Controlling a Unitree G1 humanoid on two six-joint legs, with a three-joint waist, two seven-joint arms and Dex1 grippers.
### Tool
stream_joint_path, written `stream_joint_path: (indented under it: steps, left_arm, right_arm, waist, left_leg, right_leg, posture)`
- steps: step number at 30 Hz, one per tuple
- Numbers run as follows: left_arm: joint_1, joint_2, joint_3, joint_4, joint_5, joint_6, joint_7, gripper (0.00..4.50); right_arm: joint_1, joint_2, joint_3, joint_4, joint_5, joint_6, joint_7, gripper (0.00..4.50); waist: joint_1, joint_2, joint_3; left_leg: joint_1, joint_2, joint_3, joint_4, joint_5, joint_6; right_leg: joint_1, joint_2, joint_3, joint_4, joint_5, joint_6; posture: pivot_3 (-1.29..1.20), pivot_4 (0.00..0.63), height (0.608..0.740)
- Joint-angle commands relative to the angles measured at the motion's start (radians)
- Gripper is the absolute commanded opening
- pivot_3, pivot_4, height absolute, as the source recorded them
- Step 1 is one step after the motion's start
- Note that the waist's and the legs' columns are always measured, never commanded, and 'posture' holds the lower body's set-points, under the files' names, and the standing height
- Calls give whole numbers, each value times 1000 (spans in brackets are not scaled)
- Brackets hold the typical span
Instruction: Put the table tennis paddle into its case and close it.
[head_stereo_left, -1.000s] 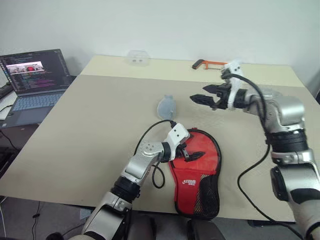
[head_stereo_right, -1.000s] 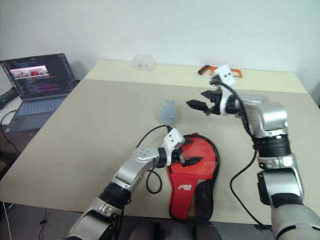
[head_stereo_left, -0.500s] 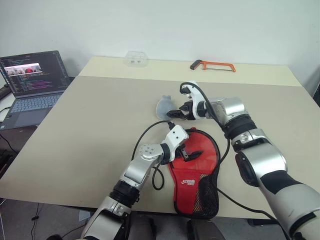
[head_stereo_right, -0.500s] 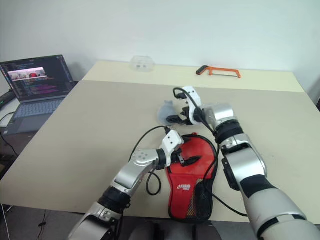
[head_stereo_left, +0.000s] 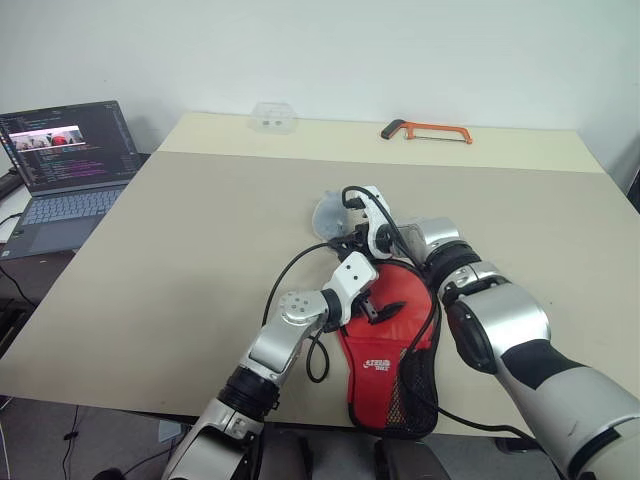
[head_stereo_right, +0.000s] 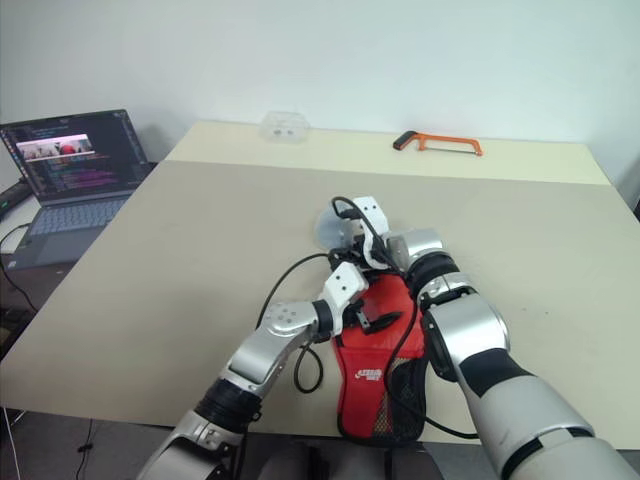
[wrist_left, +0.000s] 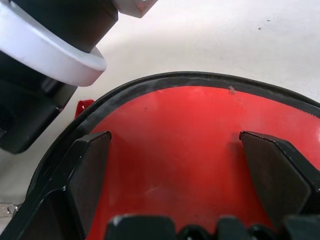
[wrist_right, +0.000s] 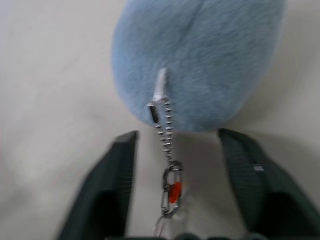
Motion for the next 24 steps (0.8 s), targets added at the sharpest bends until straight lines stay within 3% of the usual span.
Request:
stream_joint_path:
  steps: [1, 5, 16, 24]
  left_arm:
    - [39, 4, -49, 58, 36, 51, -1, 4500]
    - [41, 3, -52, 55, 39, 55, -5, 4500]
    - [38, 3, -61, 63, 40, 65, -26, 4500]
    - [32, 0, -68, 76, 35, 69, -39, 4500]
  right_arm:
    - [-47, 3, -33, -1, -6, -45, -20, 1516]
    - [-54, -15, -50, 7, -19, -74, -63, 106]
    - [-22, -115, -36, -15, -93, -128, -126, 42]
    - [27, -226, 31, -90, -172, -70, -62, 42]
  waist:
    - [0, 0, 0]
    - [0, 0, 0]
    - [1, 0, 0]
    - [3, 0, 0]
  left_leg:
    - [0, 0, 0, 0, 0, 0]
    - [0, 0, 0, 0, 0, 0]
    - [0, 0, 0, 0, 0, 0]
    - [0, -1, 0, 0, 0, 0]
  right_leg:
    - [0, 0, 0, 0, 0, 0]
    - [0, 0, 0, 0, 0, 0]
    - [0, 0, 0, 0, 0, 0]
    - [1, -1, 0, -1, 0, 0]
  posture:
    - [0, 150, 740]
    - [0, 150, 740]
    - [0, 150, 740]
    - [0, 150, 740]
